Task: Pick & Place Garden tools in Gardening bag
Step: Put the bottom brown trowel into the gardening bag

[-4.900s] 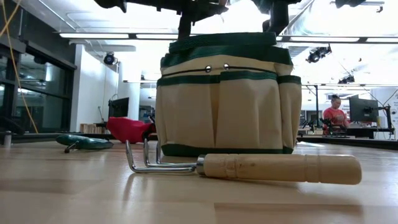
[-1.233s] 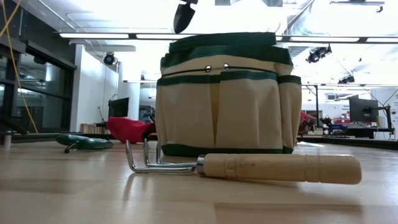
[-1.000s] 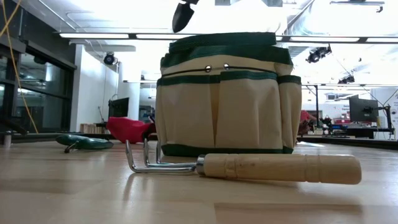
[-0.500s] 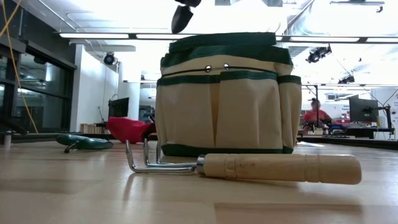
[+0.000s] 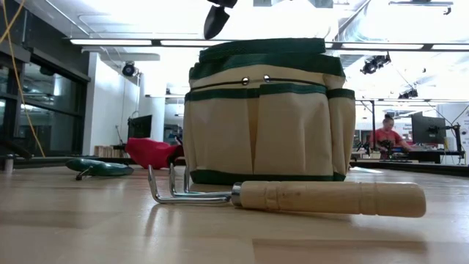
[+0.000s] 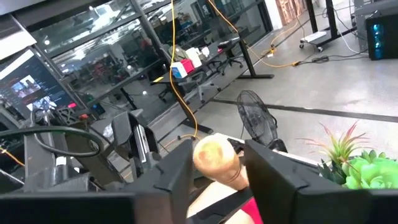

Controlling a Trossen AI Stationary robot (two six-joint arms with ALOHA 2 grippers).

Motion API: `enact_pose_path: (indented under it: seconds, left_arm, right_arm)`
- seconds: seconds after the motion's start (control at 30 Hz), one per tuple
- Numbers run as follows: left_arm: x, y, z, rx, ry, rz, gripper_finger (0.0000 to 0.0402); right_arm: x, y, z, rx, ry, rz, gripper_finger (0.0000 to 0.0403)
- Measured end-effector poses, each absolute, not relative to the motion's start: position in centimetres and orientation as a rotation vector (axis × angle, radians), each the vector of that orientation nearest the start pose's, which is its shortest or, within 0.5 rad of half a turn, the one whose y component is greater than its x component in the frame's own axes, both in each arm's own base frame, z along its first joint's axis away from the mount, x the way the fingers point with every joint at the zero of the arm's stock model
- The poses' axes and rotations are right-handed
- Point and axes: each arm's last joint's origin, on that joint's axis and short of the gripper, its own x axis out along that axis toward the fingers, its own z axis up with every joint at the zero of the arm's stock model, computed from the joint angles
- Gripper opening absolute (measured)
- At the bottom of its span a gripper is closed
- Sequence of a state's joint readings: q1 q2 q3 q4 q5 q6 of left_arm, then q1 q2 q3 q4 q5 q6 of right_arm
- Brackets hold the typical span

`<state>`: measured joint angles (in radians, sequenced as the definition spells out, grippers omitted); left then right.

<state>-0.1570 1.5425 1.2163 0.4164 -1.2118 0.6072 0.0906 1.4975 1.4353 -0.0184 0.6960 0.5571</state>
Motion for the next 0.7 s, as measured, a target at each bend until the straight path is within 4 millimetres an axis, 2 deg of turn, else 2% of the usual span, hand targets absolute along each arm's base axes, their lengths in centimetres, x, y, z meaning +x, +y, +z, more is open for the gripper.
enact_pose_path:
  seconds: [0.23,0.47,0.7]
  left_arm:
    - [34.11,-2.66,35.29,0.491,0.252,1.046,0.0063]
    - [34.11,-2.66,35.28,0.491,0.252,1.045,0.0063]
    - [34.11,-2.67,35.24,0.493,0.255,1.045,0.0063]
  right_arm:
    - [33.86,1.15,40.37,0.496,-0.092,-0.628,0.0065]
    - [33.85,1.15,40.38,0.52,-0.101,-0.629,0.0072]
    - [33.85,1.17,40.4,0.517,-0.099,-0.624,0.0061]
